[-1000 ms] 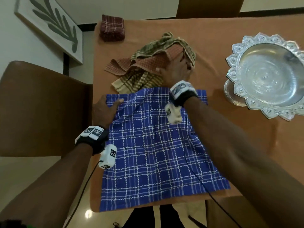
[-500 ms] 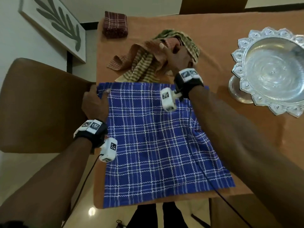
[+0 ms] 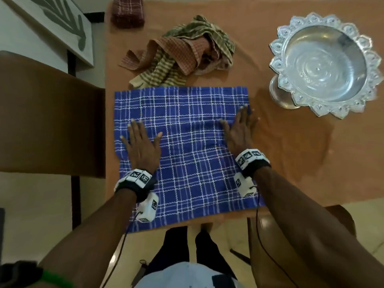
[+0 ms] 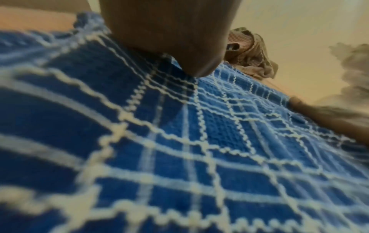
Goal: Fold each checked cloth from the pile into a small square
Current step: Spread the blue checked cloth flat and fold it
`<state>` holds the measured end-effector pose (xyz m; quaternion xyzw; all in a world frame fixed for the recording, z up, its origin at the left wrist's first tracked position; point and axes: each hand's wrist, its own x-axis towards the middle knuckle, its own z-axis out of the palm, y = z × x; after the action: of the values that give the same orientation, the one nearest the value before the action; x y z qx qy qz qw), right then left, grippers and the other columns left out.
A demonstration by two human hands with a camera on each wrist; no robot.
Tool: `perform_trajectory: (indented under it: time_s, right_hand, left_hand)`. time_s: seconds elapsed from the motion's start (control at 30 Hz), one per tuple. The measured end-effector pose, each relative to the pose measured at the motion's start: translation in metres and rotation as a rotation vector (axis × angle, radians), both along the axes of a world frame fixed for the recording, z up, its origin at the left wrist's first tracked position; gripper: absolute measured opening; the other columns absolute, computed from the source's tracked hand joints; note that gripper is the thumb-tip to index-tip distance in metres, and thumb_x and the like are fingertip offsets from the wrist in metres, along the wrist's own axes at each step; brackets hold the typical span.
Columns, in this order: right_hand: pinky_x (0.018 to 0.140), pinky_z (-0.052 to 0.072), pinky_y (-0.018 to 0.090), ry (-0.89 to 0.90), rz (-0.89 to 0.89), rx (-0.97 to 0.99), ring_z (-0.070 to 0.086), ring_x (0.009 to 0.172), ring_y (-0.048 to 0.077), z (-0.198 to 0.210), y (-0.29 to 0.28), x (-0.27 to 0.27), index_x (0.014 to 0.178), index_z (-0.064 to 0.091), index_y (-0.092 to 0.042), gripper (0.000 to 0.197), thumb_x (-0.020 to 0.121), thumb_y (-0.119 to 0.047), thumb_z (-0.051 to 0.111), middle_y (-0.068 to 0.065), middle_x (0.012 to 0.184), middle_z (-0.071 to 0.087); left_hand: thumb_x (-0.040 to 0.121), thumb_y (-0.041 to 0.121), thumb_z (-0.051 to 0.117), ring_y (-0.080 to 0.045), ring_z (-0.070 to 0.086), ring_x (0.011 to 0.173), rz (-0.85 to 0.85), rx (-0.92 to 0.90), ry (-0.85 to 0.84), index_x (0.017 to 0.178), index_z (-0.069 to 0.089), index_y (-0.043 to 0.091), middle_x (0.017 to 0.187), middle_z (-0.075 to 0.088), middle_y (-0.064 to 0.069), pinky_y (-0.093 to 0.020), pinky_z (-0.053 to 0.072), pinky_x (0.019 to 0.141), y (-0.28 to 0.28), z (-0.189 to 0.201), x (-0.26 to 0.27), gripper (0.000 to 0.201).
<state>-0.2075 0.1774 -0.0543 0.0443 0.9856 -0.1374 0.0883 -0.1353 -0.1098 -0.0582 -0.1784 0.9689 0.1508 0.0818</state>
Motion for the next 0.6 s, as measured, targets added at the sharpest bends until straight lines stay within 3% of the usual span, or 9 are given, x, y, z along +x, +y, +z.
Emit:
perform_trajectory:
  time_s: [0.1,0.17,0.23,0.27,0.33,0.43,0.5,0.57,0.6]
  right_hand:
    - [0.123,-0.004,0.049,0.090,0.002,-0.029,0.000,0.152,0.032,0.016,0.003,0.014,0.156,0.014,-0.002,0.089,0.096,-0.068,0.013,0.016,0.164,0.006]
    - [0.120,0.016,0.049,0.167,-0.053,0.005,0.028,0.146,0.032,0.021,-0.005,0.034,0.150,0.033,-0.004,0.074,0.101,-0.060,0.022,0.016,0.158,0.030]
    - [0.101,0.042,0.051,0.229,-0.309,0.067,0.055,0.121,0.037,0.024,-0.005,0.060,0.135,0.050,-0.002,0.062,0.105,-0.051,0.027,0.020,0.135,0.056]
    - [0.091,0.046,0.049,0.216,-0.424,0.096,0.060,0.108,0.038,0.027,-0.003,0.072,0.126,0.055,-0.001,0.056,0.106,-0.046,0.029,0.021,0.123,0.061]
    - [0.087,0.044,0.046,0.102,-0.515,0.130,0.059,0.102,0.037,0.028,0.006,0.096,0.121,0.055,0.000,0.051,0.107,-0.041,0.028,0.020,0.118,0.061]
    - [0.097,0.040,0.049,-0.012,-0.464,0.118,0.053,0.116,0.039,0.031,0.023,0.126,0.133,0.045,0.004,0.058,0.105,-0.045,0.031,0.023,0.133,0.052]
    - [0.101,0.039,0.052,-0.056,-0.413,0.008,0.050,0.122,0.040,0.027,0.034,0.135,0.137,0.041,0.005,0.070,0.100,-0.054,0.038,0.023,0.137,0.050]
    - [0.097,0.043,0.054,-0.050,-0.363,-0.116,0.056,0.115,0.040,0.018,0.050,0.141,0.127,0.054,-0.001,0.078,0.092,-0.070,0.041,0.021,0.124,0.060]
    - [0.088,0.047,0.053,-0.026,-0.362,-0.176,0.061,0.102,0.037,0.016,0.058,0.145,0.109,0.062,-0.009,0.077,0.086,-0.079,0.039,0.018,0.109,0.065]
  left_hand:
    - [0.100,0.064,0.017,-0.030,0.000,0.153,0.056,-0.044,0.007,0.157,0.009,0.003,0.165,0.001,-0.016,-0.061,0.001,0.120,-0.001,0.009,0.013,0.084]
    - [0.101,0.063,0.019,-0.031,0.002,0.153,0.088,-0.044,0.008,0.157,0.013,0.003,0.165,0.004,-0.017,-0.062,0.002,0.119,0.007,0.018,0.021,0.082]
    - [0.100,0.065,0.021,-0.031,0.005,0.153,0.162,-0.020,0.000,0.157,0.016,0.005,0.165,0.008,-0.016,-0.062,0.004,0.119,0.016,0.024,0.034,0.083]
    - [0.100,0.065,0.023,-0.032,0.008,0.152,0.224,0.002,-0.002,0.157,0.017,0.005,0.165,0.011,-0.016,-0.062,0.008,0.119,0.018,0.028,0.042,0.083]
    - [0.100,0.064,0.031,-0.036,0.019,0.149,0.374,0.050,-0.004,0.155,0.019,0.004,0.162,0.020,-0.018,-0.061,0.020,0.116,0.021,0.031,0.063,0.082]
    - [0.098,0.063,0.040,-0.040,0.034,0.138,0.582,0.054,-0.001,0.148,0.030,0.001,0.150,0.036,-0.023,-0.058,0.033,0.105,0.022,0.041,0.099,0.081]
    - [0.099,0.062,0.039,-0.041,0.039,0.132,0.590,0.059,-0.028,0.144,0.035,-0.003,0.145,0.039,-0.025,-0.056,0.034,0.101,0.021,0.056,0.120,0.078]
    - [0.100,0.061,0.036,-0.043,0.039,0.131,0.548,0.065,-0.076,0.145,0.032,-0.005,0.146,0.037,-0.026,-0.056,0.034,0.101,0.021,0.069,0.141,0.080]
    - [0.100,0.061,0.036,-0.044,0.038,0.133,0.557,0.087,-0.103,0.147,0.028,-0.006,0.149,0.035,-0.026,-0.057,0.033,0.103,0.022,0.078,0.152,0.082]
